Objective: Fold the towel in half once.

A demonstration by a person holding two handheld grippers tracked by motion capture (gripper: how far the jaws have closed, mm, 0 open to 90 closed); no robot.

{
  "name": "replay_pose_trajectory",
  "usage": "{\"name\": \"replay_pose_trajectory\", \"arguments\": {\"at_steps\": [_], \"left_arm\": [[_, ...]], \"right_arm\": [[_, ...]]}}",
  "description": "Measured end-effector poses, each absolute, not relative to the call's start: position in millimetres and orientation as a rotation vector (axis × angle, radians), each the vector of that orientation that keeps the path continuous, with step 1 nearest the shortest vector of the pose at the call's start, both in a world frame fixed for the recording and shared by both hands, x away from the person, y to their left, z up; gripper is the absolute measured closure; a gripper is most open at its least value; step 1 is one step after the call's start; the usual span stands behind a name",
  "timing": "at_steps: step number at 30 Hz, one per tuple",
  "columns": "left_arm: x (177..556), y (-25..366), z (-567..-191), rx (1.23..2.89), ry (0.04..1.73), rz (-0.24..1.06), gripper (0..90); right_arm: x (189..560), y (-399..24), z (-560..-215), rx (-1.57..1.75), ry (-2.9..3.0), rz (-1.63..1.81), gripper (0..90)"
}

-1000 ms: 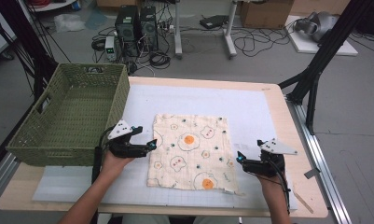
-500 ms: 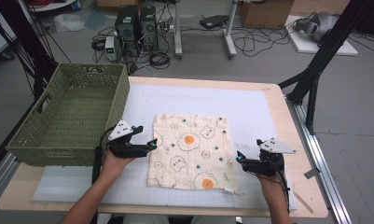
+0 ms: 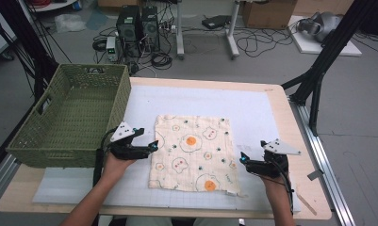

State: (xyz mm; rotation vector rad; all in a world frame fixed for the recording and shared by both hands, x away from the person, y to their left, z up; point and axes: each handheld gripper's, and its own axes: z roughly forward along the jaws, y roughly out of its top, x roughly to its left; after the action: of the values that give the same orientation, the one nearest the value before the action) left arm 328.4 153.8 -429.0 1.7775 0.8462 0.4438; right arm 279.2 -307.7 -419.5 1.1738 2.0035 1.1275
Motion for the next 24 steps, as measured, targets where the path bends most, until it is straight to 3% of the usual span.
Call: {"name": "replay_pose_trajectory", "arguments": {"at_steps": [6, 10, 16, 24], "left_arm": [[330.8, 152.9, -430.2, 1.771, 0.865, 0.467, 24.2], [332.0, 151.6, -431.9, 1.786, 0.857, 0.400, 26.7], [333.7, 149.5, -430.5, 1.775, 0.882, 0.384, 19.9], [344.5, 149.6, -424.8, 1.769, 0.901, 0.381, 20.1]], "right_arm": [[280.0, -309.3, -420.3, 1.180, 2.010, 1.139, 11.3], [280.5, -310.0, -420.6, 1.182, 2.016, 1.135, 11.3], [282.6, -307.3, -420.3, 1.158, 2.037, 1.134, 11.3], [280.5, -307.6, -422.0, 1.154, 2.064, 1.138, 11.3]]}}
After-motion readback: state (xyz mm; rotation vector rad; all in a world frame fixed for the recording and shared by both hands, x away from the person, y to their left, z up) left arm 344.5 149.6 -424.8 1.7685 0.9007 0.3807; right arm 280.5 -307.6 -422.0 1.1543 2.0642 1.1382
